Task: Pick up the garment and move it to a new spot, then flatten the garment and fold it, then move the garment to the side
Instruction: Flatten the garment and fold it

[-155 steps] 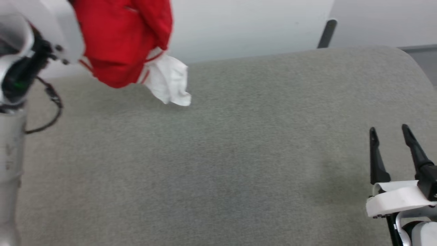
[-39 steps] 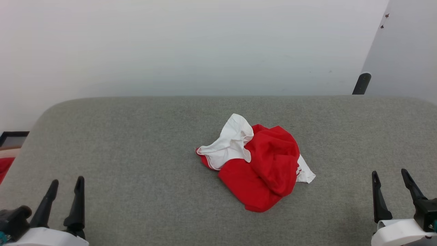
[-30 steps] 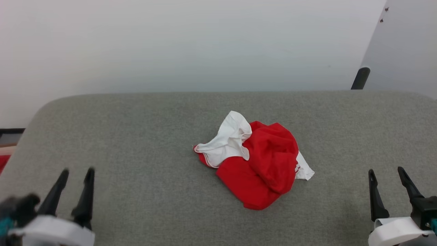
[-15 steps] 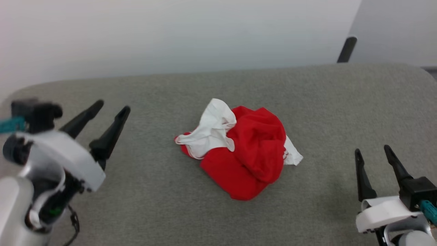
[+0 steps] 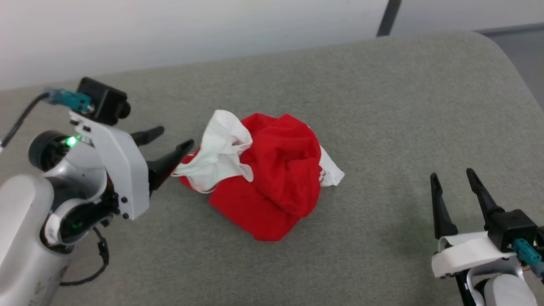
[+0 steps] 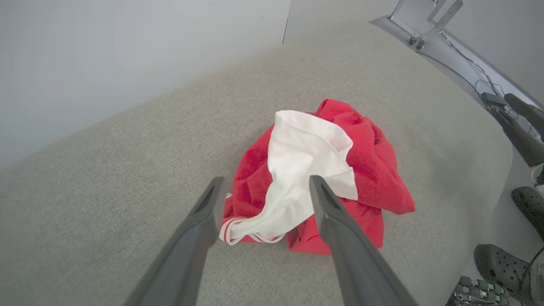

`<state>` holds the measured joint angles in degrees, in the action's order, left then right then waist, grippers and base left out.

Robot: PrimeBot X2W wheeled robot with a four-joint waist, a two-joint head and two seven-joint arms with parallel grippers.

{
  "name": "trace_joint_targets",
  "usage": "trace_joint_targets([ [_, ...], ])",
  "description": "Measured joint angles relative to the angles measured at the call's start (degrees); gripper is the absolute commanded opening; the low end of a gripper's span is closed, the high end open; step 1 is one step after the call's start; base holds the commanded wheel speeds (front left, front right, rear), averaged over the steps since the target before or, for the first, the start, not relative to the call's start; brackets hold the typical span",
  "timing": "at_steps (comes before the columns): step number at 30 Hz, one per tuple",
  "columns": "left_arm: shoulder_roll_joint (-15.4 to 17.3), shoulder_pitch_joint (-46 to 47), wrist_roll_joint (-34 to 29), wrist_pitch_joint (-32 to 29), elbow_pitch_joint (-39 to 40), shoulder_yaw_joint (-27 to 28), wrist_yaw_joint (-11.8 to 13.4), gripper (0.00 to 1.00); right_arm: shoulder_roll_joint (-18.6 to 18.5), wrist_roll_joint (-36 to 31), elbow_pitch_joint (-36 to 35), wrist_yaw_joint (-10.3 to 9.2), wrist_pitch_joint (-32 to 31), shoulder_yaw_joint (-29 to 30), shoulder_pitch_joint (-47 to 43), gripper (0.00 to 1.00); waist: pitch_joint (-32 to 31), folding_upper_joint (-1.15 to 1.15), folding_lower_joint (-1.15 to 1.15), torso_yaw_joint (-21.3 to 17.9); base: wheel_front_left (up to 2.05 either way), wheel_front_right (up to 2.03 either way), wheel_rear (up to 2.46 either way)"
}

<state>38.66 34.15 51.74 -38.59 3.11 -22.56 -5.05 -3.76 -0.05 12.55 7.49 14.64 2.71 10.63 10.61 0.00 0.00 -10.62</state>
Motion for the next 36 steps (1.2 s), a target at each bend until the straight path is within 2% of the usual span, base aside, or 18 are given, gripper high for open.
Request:
trace_joint_targets([
  [9,0.25,1.97,0.85,-5.71,-1.69,-2.69,0.08,1.0,0.47,0.15,0.68,0.0,0.32,-0.01,1.12,1.0,3.14,0.0,0.0,-3.12,0.0,0.0,0.0],
  [19,-0.57,3.64,0.74,-7.99,-3.24,-4.86,-0.02,1.0,0.69,0.52,0.04,0.0,0.33,0.11,1.77,1.0,4.78,0.0,0.0,-3.7,0.0,0.0,0.0],
  [20,-0.92,3.8,1.23,-8.34,-3.78,-4.86,0.01,0.18,0.7,0.55,0.04,0.0,0.33,0.12,1.84,1.0,4.83,0.0,0.0,-3.63,0.0,0.0,0.0],
  [21,-1.18,4.06,1.44,-8.64,-4.04,-4.94,0.01,0.04,0.7,0.58,0.04,0.0,0.33,0.14,1.93,1.0,4.86,0.0,0.0,-3.55,0.0,0.0,0.0],
  [22,-1.34,4.39,1.47,-8.68,-4.16,-5.01,0.01,0.0,0.71,0.58,0.04,0.0,0.33,0.16,2.01,1.0,4.88,0.0,0.0,-3.48,0.0,0.0,0.0],
  [30,-0.84,5.71,1.64,-10.37,-4.76,-5.39,0.1,0.0,0.75,0.52,-0.01,0.0,0.33,0.57,2.14,1.0,4.44,0.0,0.0,-2.61,0.0,0.0,0.0],
  [36,0.67,5.7,1.63,-10.63,-2.68,-4.52,1.44,0.0,0.77,0.01,-0.01,0.0,0.34,1.12,1.74,1.0,3.64,0.0,0.0,-1.18,0.0,0.0,0.0],
])
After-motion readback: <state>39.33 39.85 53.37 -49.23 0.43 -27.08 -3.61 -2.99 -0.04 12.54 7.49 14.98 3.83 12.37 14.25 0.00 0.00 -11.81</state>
